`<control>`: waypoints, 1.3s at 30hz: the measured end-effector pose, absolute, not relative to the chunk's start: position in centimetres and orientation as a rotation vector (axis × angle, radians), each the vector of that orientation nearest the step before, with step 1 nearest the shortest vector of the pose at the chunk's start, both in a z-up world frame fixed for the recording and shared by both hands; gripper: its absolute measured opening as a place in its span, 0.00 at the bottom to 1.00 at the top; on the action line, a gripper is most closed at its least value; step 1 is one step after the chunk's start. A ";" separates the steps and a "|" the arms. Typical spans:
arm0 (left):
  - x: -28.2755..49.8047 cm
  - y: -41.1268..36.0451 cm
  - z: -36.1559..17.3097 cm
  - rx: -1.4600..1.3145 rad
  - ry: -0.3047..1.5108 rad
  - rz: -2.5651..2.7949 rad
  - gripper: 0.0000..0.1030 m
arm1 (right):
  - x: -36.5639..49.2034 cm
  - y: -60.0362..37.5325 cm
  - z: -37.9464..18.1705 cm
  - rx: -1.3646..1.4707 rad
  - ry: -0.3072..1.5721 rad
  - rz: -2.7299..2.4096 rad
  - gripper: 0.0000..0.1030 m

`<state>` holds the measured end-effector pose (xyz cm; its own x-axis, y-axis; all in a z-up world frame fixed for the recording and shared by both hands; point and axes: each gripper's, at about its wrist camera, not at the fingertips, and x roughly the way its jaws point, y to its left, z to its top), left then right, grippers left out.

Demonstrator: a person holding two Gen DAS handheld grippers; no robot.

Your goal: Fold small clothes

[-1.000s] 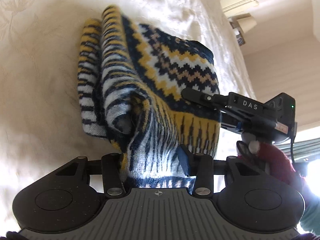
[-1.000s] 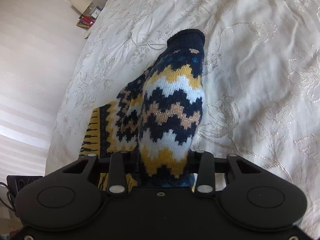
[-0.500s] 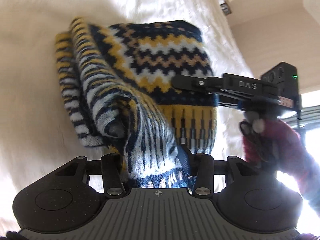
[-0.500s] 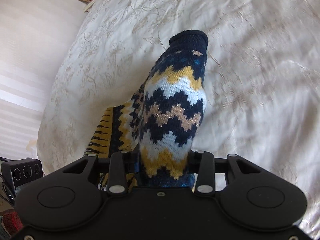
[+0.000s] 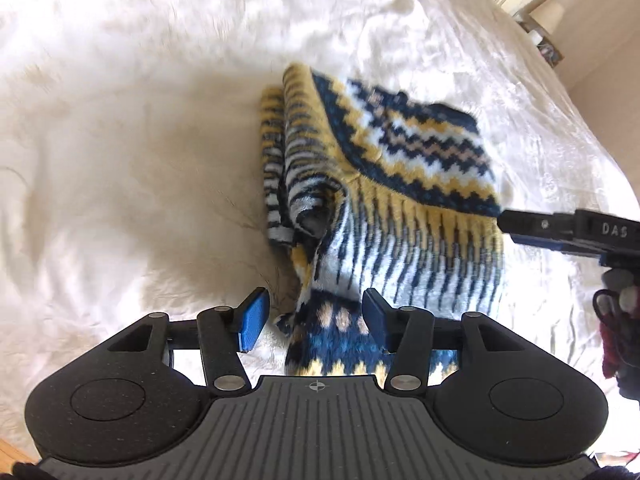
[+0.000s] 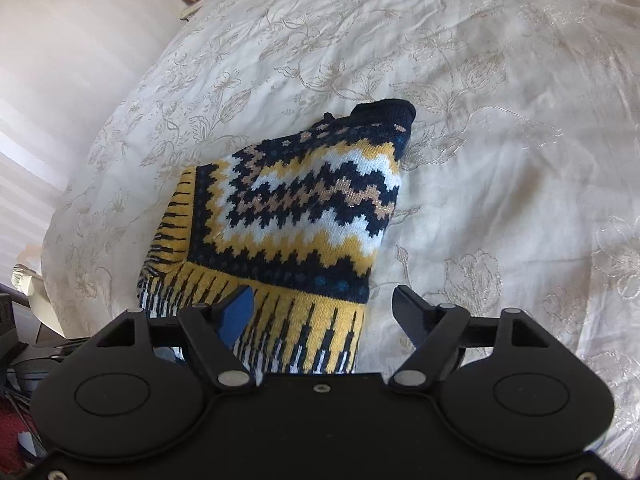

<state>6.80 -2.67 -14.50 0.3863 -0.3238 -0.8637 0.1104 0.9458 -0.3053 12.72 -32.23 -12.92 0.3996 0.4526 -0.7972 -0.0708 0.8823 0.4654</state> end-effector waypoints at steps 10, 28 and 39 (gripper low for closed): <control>6.5 -5.9 -9.0 -0.105 0.971 -0.409 0.49 | 9.3 -33.7 -12.9 0.414 1.080 0.270 0.89; 15.4 -3.9 -17.6 -0.057 1.084 -0.354 0.51 | 12.3 -32.8 -12.1 0.429 1.037 0.130 0.92; 15.2 -2.8 -17.8 -0.097 1.089 -0.390 0.51 | 20.0 -31.6 -16.2 0.316 1.130 -0.035 0.95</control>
<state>15.19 -2.77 -17.77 0.4028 -0.3552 -0.8435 0.2605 0.9280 -0.2664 20.04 -31.56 -16.19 0.4313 0.1319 -0.8925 0.1862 0.9549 0.2311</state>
